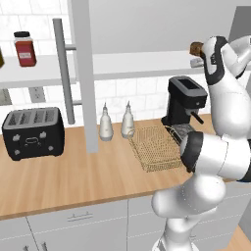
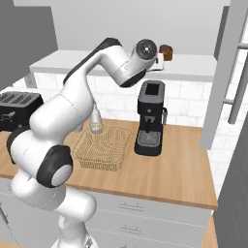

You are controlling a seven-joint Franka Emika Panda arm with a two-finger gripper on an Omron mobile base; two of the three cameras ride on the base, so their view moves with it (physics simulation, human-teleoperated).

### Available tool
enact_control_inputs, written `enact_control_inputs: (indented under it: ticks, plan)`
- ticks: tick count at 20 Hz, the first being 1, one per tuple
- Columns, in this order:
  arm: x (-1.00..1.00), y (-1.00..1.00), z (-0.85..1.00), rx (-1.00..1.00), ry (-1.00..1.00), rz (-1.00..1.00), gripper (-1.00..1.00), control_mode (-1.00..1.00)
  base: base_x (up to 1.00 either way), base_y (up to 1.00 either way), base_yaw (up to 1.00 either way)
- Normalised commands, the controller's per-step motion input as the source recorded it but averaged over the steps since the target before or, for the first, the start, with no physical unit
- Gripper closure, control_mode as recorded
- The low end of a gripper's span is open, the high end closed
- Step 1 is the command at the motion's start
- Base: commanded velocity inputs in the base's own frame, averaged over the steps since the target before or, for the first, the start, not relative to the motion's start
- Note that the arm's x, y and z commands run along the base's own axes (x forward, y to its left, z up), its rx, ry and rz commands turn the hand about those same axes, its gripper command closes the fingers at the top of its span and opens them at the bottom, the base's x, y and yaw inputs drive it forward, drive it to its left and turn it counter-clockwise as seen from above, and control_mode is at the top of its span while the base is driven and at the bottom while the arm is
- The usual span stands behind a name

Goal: Open the cabinet, pick up the bread from the cabinet and place it in the basket. Then move the basket to the dining counter.

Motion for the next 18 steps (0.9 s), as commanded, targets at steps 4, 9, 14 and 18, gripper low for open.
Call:
enact_control_inputs:
  ticks: [4,9,14,18]
  plan:
    - [0.01,0.0,0.2,0.0,0.1,0.0,-1.0,-1.0,0.0,0.0,0.0]
    - [0.11,-0.02,0.0,0.0,0.02,0.0,-1.0,1.0,0.25,-0.18,0.0]
    - [0.0,0.0,0.0,0.0,0.0,0.0,-1.0,1.0,0.67,-0.75,-0.05]
    - [0.0,0.0,0.0,0.0,0.0,0.0,-1.0,1.0,0.48,-0.54,-0.05]
